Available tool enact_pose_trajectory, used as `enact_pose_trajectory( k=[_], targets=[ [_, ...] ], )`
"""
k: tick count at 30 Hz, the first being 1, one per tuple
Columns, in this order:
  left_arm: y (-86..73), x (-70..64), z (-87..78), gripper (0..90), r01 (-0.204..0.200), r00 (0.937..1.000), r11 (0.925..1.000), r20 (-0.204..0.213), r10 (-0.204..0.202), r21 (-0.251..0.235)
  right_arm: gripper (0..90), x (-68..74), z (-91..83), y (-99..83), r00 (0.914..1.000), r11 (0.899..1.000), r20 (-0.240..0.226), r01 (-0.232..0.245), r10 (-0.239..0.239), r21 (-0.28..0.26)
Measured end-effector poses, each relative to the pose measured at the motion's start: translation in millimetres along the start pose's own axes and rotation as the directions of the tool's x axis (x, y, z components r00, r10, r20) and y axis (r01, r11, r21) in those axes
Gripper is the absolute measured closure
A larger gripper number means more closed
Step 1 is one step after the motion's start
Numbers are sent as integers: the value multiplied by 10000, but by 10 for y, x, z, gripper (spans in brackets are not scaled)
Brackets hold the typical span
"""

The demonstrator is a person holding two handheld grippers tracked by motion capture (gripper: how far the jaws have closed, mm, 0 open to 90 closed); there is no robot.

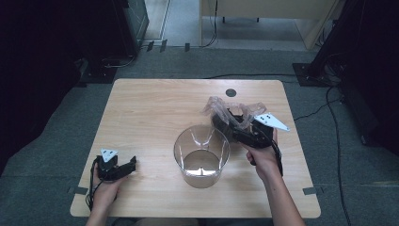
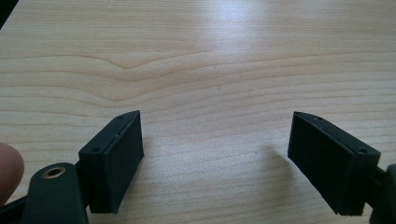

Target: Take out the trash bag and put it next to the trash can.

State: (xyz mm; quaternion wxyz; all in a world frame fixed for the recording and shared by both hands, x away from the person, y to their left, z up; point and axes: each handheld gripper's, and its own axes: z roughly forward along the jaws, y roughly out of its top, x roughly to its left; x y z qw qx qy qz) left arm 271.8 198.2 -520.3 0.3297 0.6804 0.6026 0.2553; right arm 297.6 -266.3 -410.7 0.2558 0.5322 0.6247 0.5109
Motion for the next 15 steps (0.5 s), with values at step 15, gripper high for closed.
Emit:
enact_pose_trajectory(
  k=[15],
  targets=[
    [3, 11, 1, 180, 38, 10000, 10000, 68, -38, -19, 0, -155, -194, -163, 9969, 9979, -684, 433, -400, 475]
  ],
)
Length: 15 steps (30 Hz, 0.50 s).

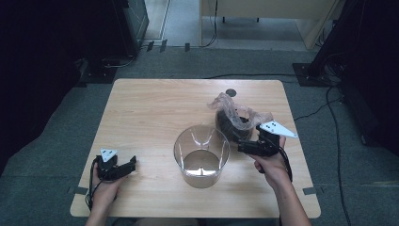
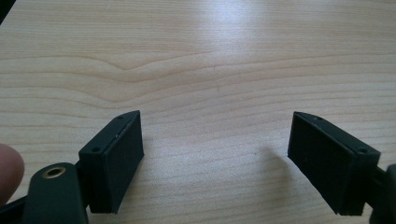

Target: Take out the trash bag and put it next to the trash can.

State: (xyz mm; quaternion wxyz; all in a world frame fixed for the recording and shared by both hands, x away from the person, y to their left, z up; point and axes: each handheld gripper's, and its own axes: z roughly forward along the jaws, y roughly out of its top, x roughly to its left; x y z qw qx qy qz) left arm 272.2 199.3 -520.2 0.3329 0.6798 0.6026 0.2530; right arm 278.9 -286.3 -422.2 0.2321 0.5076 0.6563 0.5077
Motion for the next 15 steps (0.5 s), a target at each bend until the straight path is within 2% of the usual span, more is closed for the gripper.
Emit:
enact_pose_trajectory(
  k=[5, 15],
  targets=[
    [0, -4, 2, 180, -54, 10000, 10000, -37, 54, 18, 0, -47, -58, -98, 9994, 9995, 269, 214, -221, 252],
    [1, -9, 2, 180, -59, 10000, 10000, -49, 59, 32, 0, -141, -151, -319, 9977, 9967, 592, 285, -330, 766]
  ],
)
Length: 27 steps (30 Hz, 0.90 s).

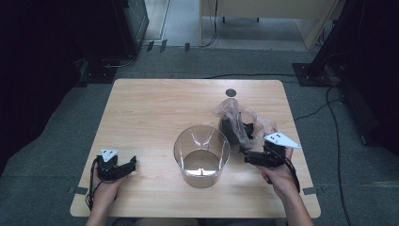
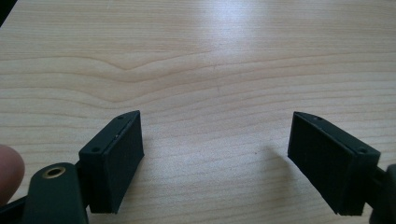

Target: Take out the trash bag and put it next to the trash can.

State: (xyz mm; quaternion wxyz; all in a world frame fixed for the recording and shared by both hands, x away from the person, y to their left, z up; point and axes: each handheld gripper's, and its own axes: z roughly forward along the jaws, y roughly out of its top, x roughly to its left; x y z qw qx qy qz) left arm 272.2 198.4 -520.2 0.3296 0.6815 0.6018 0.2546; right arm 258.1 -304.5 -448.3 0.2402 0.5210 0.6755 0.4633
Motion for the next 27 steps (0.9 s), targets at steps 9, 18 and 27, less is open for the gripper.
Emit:
enact_pose_trajectory(
  k=[9, 18, 27],
  targets=[
    [0, -4, 0, 180, -3, 10000, 10000, -14, 3, 7, 0, -60, -58, -208, 9998, 9988, 141, 147, -154, 474],
    [-1, -10, -1, 180, -80, 10000, 10000, -50, 80, 35, 0, -165, -105, -407, 9991, 9956, 381, 163, -199, 925],
    [-2, -13, -1, 180, -97, 9999, 9999, -60, 97, 34, 0, -275, -170, -557, 9978, 9922, 644, 51, -132, 1249]
  ],
)
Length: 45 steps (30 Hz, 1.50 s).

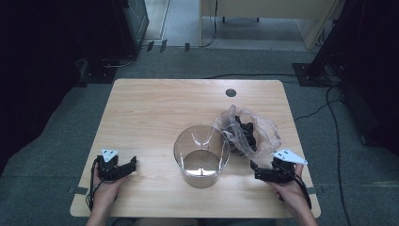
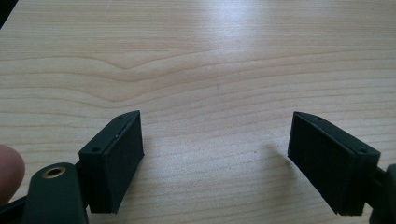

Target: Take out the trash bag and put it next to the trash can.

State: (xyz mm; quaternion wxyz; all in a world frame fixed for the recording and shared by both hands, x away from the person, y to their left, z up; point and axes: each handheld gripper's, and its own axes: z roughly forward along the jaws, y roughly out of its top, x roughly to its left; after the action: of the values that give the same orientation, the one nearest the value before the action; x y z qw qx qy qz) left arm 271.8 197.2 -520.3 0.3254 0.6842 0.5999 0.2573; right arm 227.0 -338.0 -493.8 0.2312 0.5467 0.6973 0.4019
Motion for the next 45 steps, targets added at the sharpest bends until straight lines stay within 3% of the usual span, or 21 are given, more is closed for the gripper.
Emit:
enact_pose_trajectory(
  k=[8, 13, 16, 20, 24, 28, 30, 45],
  targets=[
    [-1, -2, 0, 180, -5, 10000, 10000, -7, 5, -3, 0, -151, -76, -147, 9986, 9995, 499, -210, 199, 226],
    [-1, -2, -1, 180, 0, 10000, 10000, -3, 0, -4, 0, -274, -131, -244, 9932, 9987, 1106, -409, 372, 319],
    [-1, -5, 0, 180, -16, 10000, 10000, -27, 16, 1, 0, -343, -142, -301, 9847, 9981, 1712, -417, 334, 454],
    [-1, -4, 0, 180, -12, 10000, 10000, -23, 12, 0, 0, -427, -129, -358, 9719, 9951, 2274, -769, 609, 619],
    [-1, -5, 0, 180, -26, 10000, 10000, -28, 26, 7, 0, -487, -103, -405, 9572, 9935, 2855, -753, 480, 856],
    [-1, -3, 0, 180, -16, 10000, 10000, -15, 16, -4, 9, -512, -84, -403, 9552, 9875, 2867, -1100, 736, 1129],
    [-1, -4, -1, 180, -26, 10000, 10000, -11, 26, 6, 10, -521, -79, -404, 9586, 9858, 2734, -1161, 793, 1211],
    [7, -25, 11, 180, -176, 9998, 9998, -18, 176, 47, 10, -521, -81, -405, 9593, 9858, 2712, -1155, 788, 1222]
  ],
)
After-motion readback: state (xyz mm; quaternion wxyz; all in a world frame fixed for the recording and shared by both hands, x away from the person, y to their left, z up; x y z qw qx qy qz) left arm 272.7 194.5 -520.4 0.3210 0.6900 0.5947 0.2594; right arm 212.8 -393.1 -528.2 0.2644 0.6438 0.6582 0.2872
